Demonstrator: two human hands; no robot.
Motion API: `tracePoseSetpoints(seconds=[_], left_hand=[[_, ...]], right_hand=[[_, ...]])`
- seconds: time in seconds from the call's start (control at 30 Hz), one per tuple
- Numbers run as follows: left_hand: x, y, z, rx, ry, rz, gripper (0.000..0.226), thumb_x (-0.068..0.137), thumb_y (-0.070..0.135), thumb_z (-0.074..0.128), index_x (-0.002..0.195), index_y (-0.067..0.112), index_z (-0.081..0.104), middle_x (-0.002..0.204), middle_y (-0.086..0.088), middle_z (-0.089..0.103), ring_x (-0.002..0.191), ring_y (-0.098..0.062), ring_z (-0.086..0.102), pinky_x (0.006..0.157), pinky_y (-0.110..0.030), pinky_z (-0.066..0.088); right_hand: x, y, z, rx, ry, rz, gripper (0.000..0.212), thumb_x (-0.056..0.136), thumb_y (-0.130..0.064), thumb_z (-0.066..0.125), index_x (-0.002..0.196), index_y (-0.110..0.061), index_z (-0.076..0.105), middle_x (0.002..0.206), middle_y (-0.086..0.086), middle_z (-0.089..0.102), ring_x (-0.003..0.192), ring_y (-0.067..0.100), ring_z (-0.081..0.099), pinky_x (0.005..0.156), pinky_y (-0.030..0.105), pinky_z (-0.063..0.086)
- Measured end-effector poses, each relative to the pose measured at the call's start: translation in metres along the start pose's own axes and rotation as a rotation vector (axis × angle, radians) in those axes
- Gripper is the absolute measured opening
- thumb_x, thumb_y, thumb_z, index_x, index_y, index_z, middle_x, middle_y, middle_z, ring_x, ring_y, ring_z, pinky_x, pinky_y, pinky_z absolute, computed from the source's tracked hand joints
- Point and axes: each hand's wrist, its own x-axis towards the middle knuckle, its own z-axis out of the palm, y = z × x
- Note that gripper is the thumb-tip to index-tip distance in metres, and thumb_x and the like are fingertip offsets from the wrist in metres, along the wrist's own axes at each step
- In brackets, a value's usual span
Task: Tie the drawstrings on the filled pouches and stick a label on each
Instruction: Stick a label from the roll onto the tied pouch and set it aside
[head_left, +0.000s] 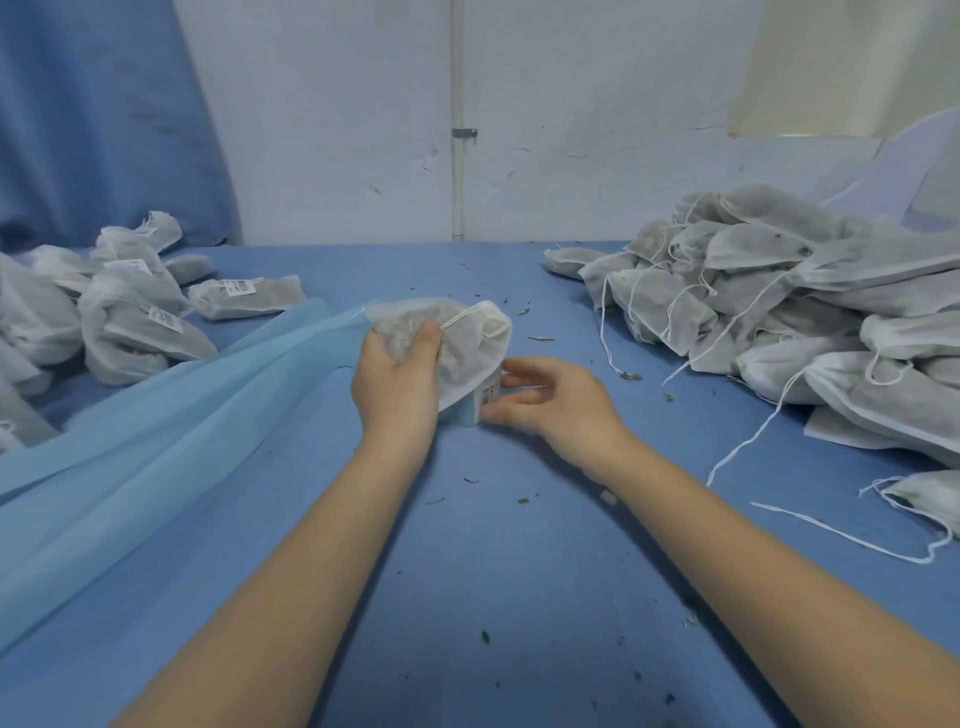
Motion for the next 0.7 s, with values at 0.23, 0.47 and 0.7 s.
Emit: tracePoseSetpoints(seconds=[0.23,0.47,0.7], left_hand=[[-0.002,0.000,0.000,-0.052,0.048,-0.014,0.026,0.086,0.023,0.064,0.107,0.007,0.063,0.104,-0.006,0.068,0.100,-0.023,0.063,0.095,-0.042,0.047],[-0.003,-0.001,0.000,-0.048,0.066,-0.029,0.019,0.086,0.025,0.064,0.101,0.014,0.063,0.093,0.005,0.065,0.097,-0.019,0.062,0.091,-0.034,0.048],[-0.003,-0.003,0.001,-0.019,0.068,-0.039,0.019,0.086,0.028,0.064,0.101,0.016,0.061,0.095,0.004,0.063,0.096,-0.019,0.060,0.090,-0.034,0.047]], right_hand=[[0.002,-0.003,0.010,-0.012,0.175,-0.033,0.031,0.070,-0.015,0.083,0.100,-0.012,0.074,0.090,-0.002,0.074,0.079,0.001,0.066,0.069,0.000,0.042],[0.000,-0.003,0.012,-0.036,0.262,-0.021,0.014,0.068,-0.020,0.085,0.073,-0.022,0.072,0.070,-0.010,0.070,0.067,0.002,0.064,0.061,0.003,0.042],[-0.002,-0.005,0.015,-0.123,0.274,-0.058,0.015,0.072,-0.022,0.082,0.082,-0.017,0.071,0.074,-0.004,0.068,0.073,0.010,0.064,0.072,0.019,0.047]])
